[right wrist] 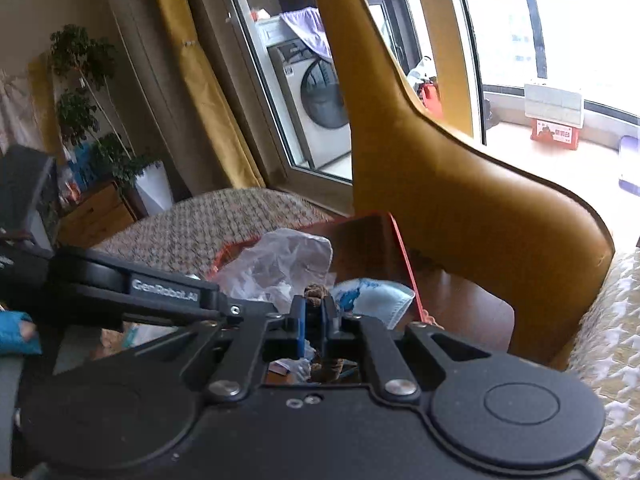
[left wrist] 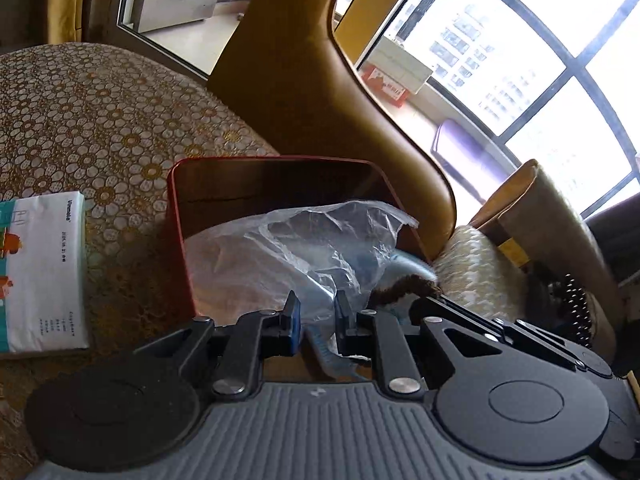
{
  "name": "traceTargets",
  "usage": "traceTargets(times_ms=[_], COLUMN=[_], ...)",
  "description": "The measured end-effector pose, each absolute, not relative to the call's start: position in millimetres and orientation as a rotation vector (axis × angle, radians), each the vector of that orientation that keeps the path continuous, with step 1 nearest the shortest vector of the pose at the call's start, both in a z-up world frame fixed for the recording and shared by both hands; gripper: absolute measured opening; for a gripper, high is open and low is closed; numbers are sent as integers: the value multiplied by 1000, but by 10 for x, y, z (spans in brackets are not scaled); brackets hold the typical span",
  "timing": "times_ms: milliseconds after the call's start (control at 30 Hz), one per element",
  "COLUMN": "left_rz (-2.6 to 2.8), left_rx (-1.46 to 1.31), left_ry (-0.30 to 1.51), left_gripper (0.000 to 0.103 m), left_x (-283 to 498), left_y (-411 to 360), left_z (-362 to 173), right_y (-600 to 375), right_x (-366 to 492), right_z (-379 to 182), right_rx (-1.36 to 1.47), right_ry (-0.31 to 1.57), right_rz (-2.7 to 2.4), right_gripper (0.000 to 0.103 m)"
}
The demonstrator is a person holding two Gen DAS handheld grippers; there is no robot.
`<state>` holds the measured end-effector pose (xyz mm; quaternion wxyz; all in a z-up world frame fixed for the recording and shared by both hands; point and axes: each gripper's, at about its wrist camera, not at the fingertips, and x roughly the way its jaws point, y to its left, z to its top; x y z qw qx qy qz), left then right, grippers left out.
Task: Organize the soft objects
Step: 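Open both tools to drop the bag and loop into the tin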
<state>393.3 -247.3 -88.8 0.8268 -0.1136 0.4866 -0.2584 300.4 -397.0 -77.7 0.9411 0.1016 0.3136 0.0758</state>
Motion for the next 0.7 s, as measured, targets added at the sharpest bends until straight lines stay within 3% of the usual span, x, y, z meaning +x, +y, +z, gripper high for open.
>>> traceTargets(times_ms=[200,467,567,667,700], left_rz=[-552,-544,-546,-550,-541], left_rx=[-201,-132,-120,-102,-91], left_ry=[1051,1028,1021,1004,990], left_gripper=[16,19,31,67,68], left_x=[3915,3844,3829,3789,3764], left_y=[-2513,-2597,-2612,-2625,-2626], left_z=[-966,-966,-944,-913,-894], right_y=[-3898,-3834,-3815,-3783,-3770], right_x=[3073,3045,3030,3006,2987], right_z=[-882,-937,-909,-872,-857], right_rx=[151,53,20,-21,-37], right_ry=[696,734,735,728,725], right_rz=[137,134,136,139,138], right_gripper=[7,20,28,34,34])
